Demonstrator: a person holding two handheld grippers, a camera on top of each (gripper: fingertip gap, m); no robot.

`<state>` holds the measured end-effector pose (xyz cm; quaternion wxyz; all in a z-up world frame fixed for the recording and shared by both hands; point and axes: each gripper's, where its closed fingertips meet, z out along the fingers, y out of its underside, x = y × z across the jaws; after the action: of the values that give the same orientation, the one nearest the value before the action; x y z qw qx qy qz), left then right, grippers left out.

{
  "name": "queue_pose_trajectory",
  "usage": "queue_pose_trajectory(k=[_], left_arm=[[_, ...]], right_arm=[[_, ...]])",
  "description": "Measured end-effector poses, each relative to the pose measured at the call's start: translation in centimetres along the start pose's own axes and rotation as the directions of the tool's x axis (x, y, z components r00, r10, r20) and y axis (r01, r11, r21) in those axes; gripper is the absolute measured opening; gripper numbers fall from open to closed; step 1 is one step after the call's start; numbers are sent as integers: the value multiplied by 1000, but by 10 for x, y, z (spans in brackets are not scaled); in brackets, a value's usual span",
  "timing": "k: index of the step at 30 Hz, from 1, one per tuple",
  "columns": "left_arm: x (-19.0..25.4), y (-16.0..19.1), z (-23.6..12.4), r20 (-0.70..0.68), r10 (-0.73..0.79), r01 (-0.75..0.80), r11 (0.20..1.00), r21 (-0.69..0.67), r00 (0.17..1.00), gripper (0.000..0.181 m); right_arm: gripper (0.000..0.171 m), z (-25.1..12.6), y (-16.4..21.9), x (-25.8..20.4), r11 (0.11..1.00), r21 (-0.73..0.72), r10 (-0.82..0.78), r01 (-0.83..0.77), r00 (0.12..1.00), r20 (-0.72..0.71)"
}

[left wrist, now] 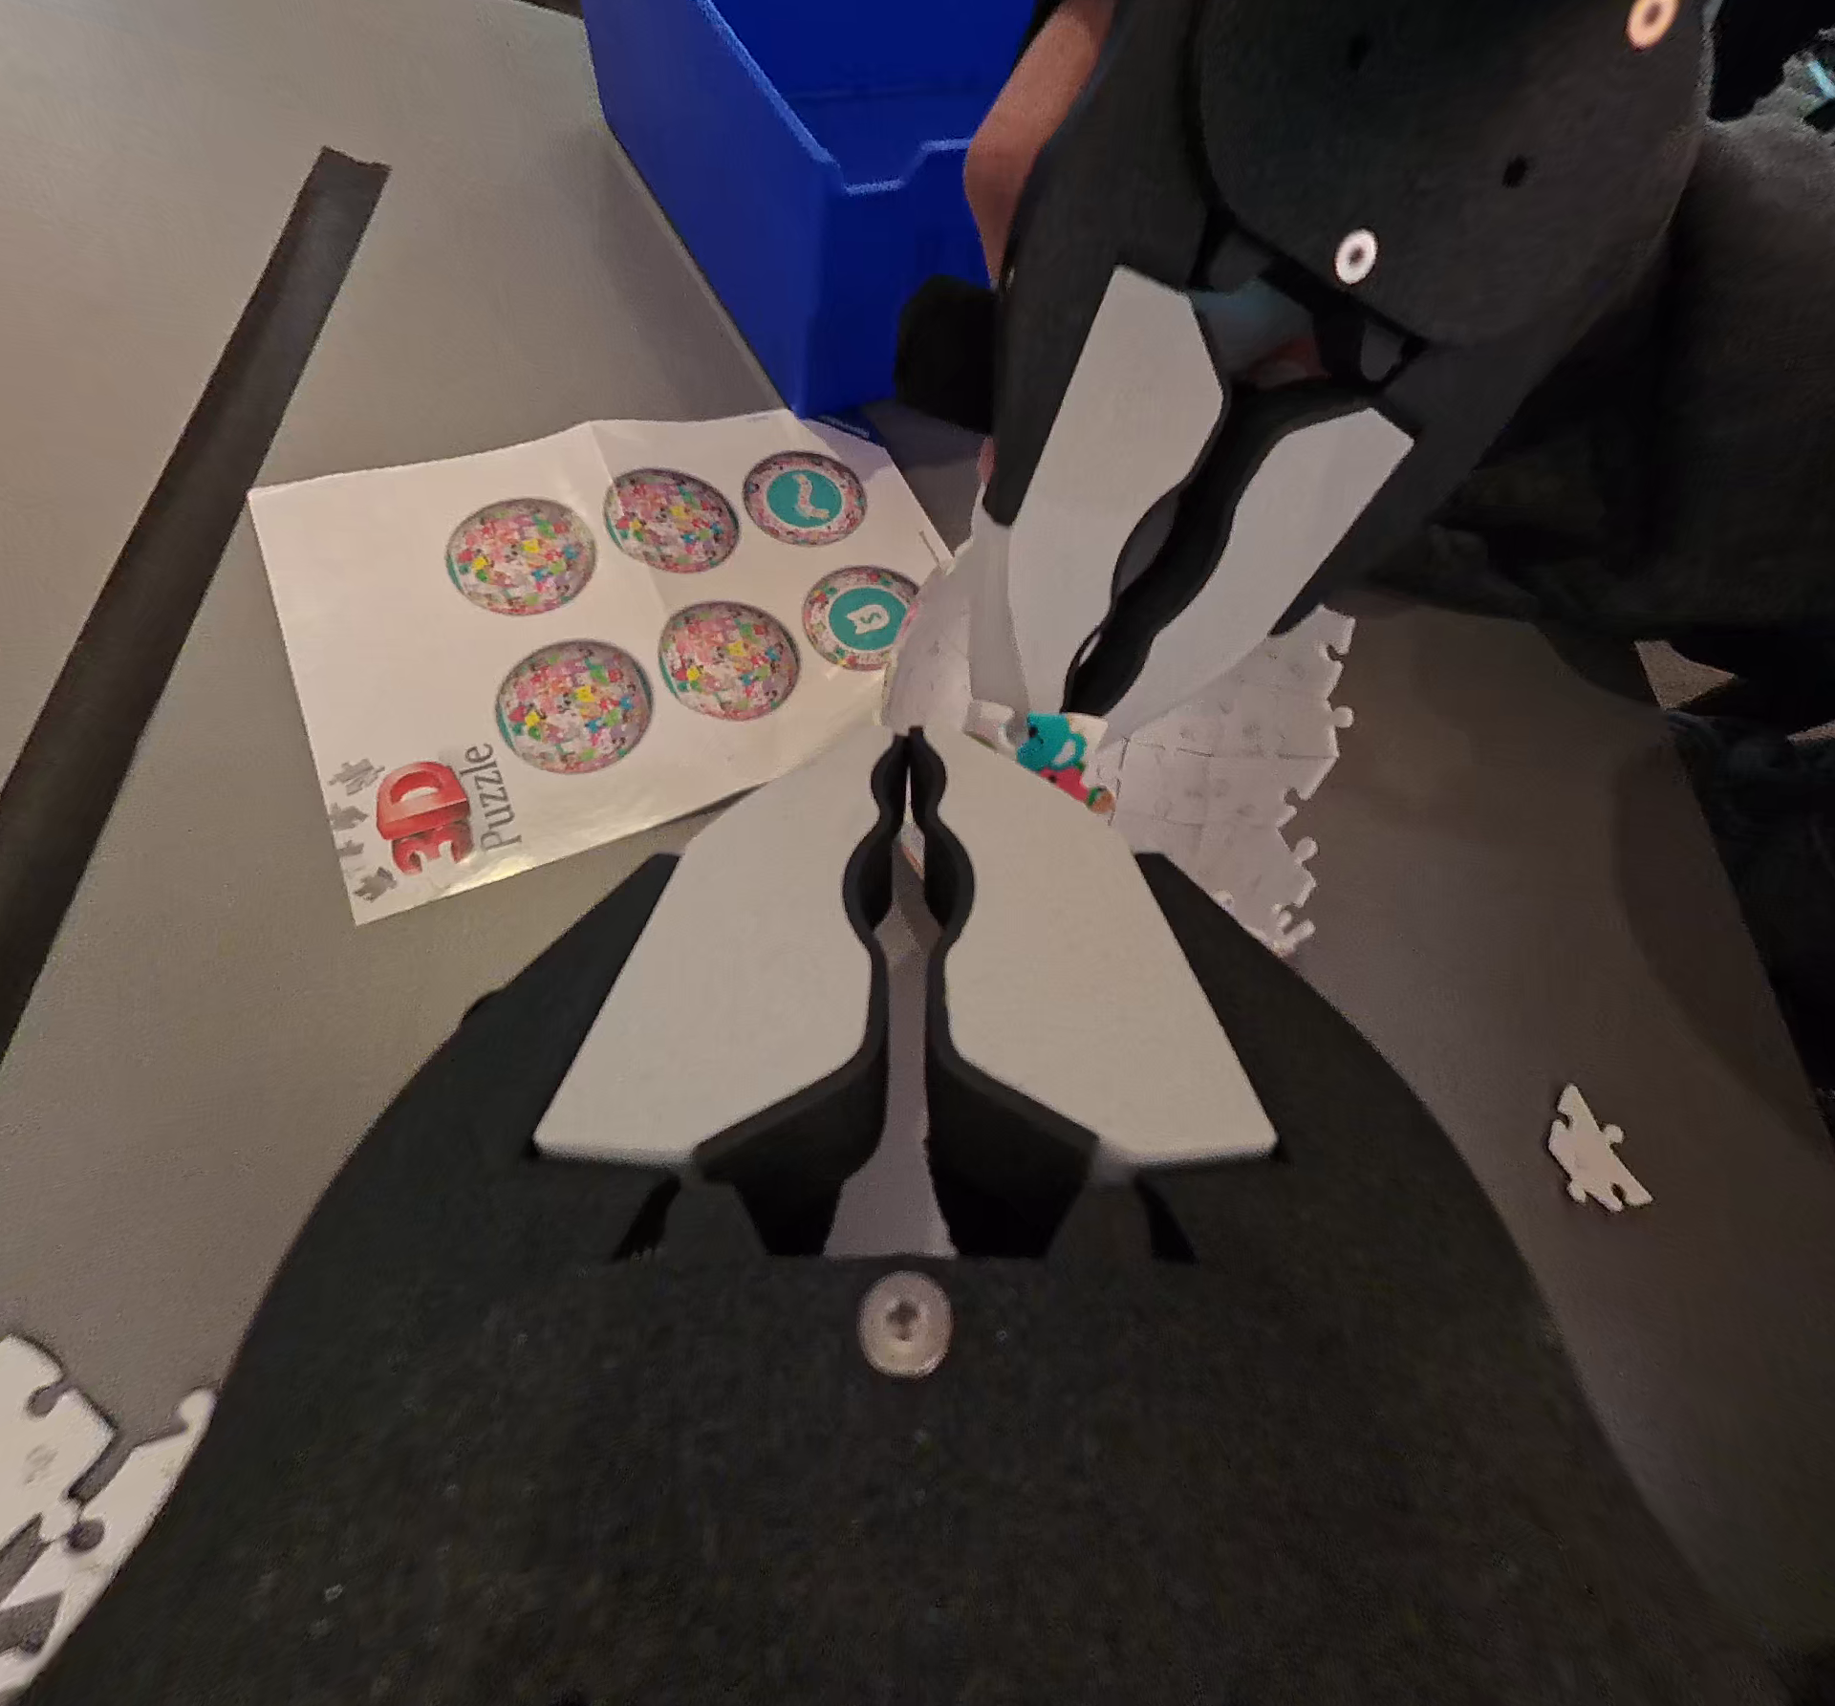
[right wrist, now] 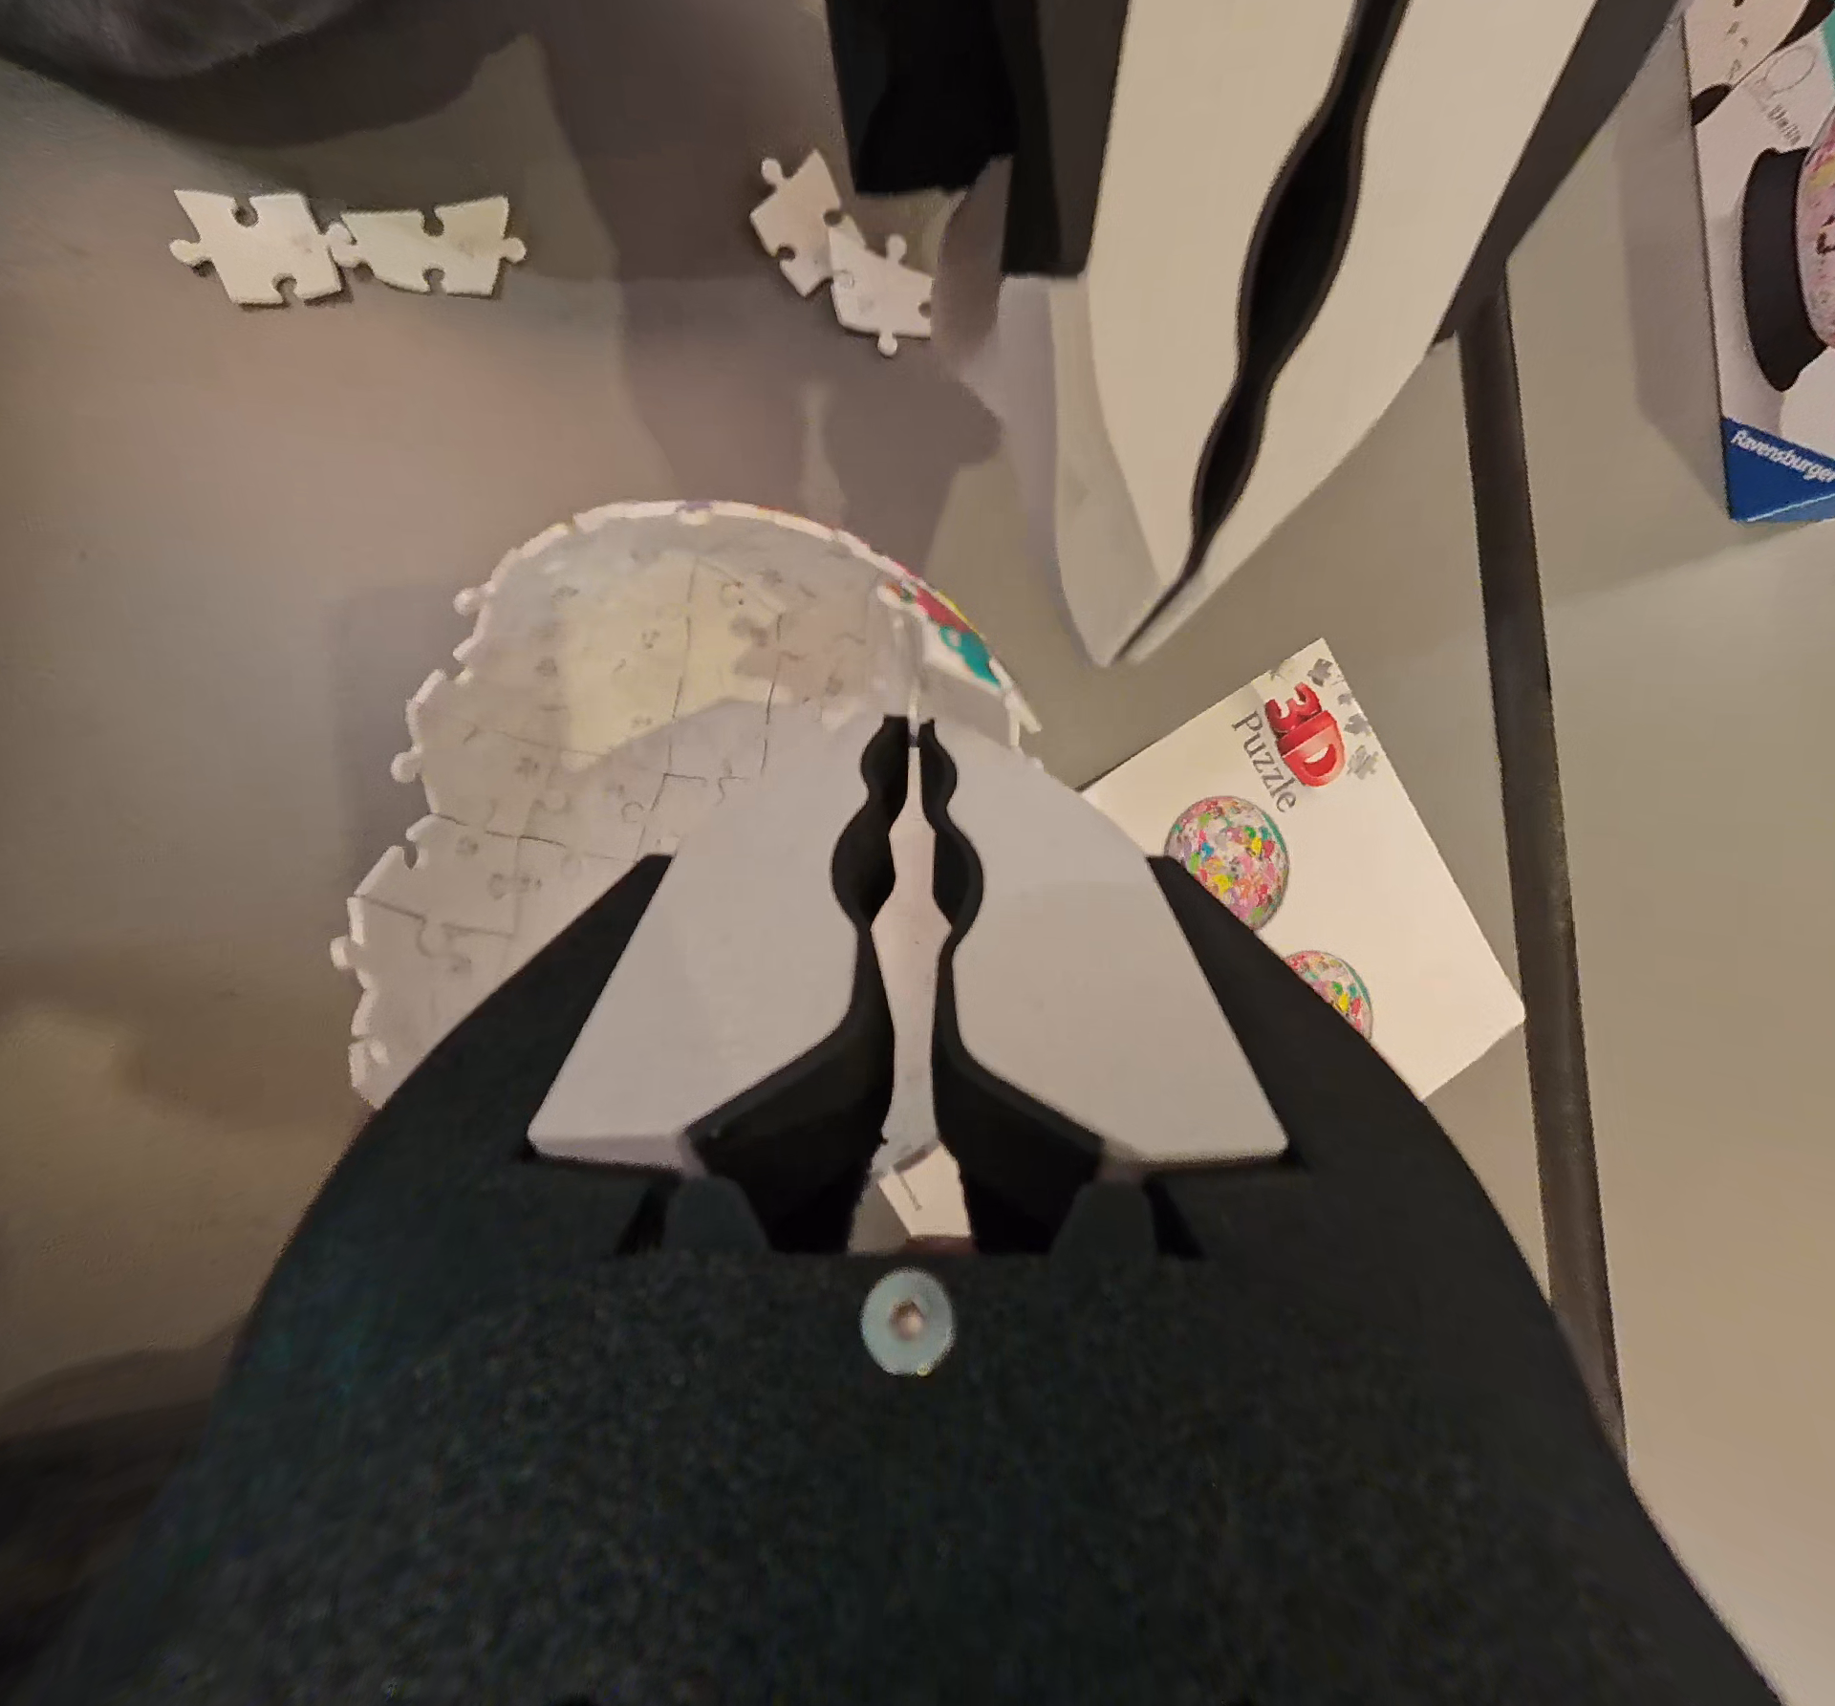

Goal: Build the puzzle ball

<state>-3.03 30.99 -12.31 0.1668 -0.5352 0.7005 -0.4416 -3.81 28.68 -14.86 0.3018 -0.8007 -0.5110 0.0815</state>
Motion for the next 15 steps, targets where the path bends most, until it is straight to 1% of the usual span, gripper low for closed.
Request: queue_pose_trajectory(k=[5, 10, 15], left_arm=[[3, 11, -2, -27, -10, 8, 999, -51, 1000, 0], [2, 24, 5, -24, -1, -2, 993, -119, 1000, 0], [3, 26, 9, -32, 0, -4, 992, -126, 999, 0]], right_arm=[[2, -10, 0, 1, 999, 5, 48, -48, 999, 5], [2, -2, 5, 2, 991, -37, 127, -127, 992, 13], [2, 0, 3, 3, 979, -28, 204, -203, 978, 34]])
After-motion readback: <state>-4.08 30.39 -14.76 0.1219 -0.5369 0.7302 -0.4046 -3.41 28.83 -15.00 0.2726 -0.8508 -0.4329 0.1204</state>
